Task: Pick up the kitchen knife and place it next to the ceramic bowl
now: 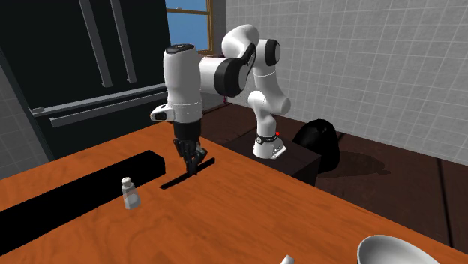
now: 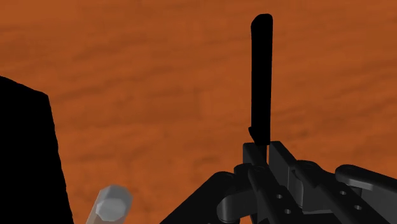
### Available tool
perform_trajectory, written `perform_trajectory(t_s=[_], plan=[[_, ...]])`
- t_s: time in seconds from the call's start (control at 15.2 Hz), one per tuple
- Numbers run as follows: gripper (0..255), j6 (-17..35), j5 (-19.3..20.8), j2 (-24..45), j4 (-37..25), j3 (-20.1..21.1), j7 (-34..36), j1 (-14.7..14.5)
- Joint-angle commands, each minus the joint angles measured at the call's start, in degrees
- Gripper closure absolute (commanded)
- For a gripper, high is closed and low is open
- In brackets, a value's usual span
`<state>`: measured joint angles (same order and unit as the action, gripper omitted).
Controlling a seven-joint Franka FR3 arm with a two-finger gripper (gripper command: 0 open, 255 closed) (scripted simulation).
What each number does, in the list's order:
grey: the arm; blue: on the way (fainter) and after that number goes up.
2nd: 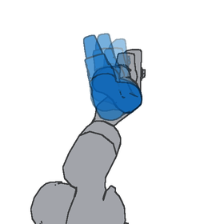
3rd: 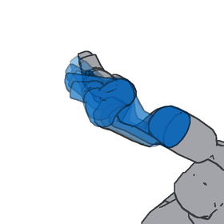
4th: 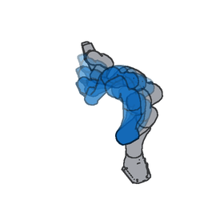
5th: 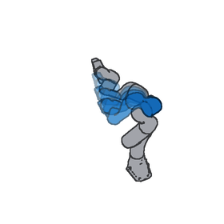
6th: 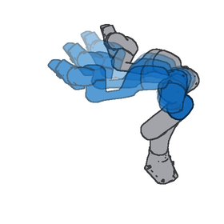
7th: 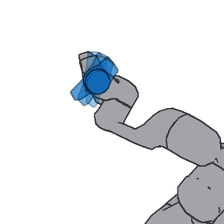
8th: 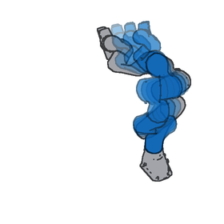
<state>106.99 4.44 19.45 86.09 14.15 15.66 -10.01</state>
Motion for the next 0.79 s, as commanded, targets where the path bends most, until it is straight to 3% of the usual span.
perform_trajectory(t_s=[0.0, 0.13, 0.73], plan=[[255, -1.6, 0.0, -0.2, -1.4, 0.1, 0.0, -0.1], [255, -3.1, -0.1, -0.2, -2.9, 0.1, 0.0, -0.2], [255, -3.6, 1.7, 0.9, -4.2, 3.4, 11.1, -7.9]])
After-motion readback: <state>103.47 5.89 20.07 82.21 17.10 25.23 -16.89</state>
